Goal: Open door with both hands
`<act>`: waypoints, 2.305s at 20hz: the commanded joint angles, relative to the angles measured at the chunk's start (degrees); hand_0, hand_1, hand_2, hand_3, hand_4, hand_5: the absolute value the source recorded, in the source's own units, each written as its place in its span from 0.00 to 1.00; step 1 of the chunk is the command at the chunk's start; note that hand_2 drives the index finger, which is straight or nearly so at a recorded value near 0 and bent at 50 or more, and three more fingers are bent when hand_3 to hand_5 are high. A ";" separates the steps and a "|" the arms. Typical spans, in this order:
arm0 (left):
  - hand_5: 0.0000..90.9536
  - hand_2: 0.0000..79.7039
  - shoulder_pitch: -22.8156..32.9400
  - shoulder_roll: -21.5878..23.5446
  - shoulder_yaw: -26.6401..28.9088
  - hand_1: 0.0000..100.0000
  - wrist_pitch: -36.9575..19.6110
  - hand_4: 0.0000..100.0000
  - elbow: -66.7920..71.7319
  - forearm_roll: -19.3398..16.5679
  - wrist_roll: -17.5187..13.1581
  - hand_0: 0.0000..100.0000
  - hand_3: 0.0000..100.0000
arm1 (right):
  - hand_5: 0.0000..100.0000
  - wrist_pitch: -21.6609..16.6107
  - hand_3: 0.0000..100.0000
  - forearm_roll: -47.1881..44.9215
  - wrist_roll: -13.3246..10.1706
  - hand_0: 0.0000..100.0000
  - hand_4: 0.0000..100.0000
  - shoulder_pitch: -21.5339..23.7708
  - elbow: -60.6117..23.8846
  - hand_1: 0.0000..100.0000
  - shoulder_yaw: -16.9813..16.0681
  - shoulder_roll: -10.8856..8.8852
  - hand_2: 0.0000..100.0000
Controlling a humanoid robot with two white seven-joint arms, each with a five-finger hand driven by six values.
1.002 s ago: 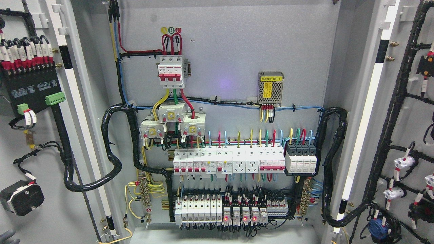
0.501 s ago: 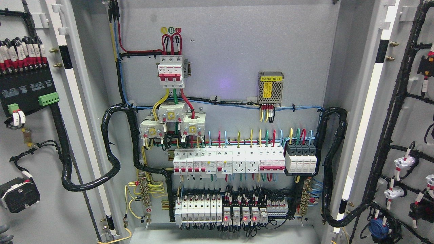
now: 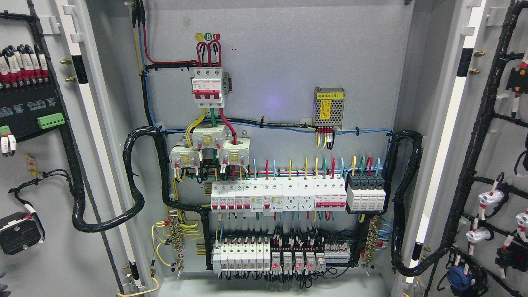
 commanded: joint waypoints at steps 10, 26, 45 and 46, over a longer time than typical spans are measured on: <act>0.00 0.00 -2.22 2.57 0.01 0.00 0.25 0.00 5.93 2.43 0.00 0.00 0.00 | 0.00 -0.05 0.00 0.01 0.48 0.19 0.00 0.79 -3.66 0.00 2.69 -1.17 0.00; 0.00 0.00 2.00 2.22 -0.52 0.00 0.07 0.00 -1.27 2.43 0.00 0.00 0.00 | 0.00 -0.14 0.00 0.19 0.40 0.19 0.00 0.79 -3.66 0.00 8.14 -1.17 0.00; 0.00 0.00 10.70 -1.73 -7.55 0.00 -0.28 0.00 -10.59 -1.60 -0.09 0.00 0.00 | 0.00 -0.05 0.00 1.15 1.01 0.19 0.00 1.85 5.21 0.00 20.61 -1.70 0.00; 0.00 0.00 11.14 -2.17 -8.34 0.00 -0.36 0.00 -10.59 -2.57 -0.09 0.00 0.00 | 0.00 -0.05 0.00 1.24 1.10 0.19 0.00 1.85 6.26 0.00 21.58 -1.88 0.00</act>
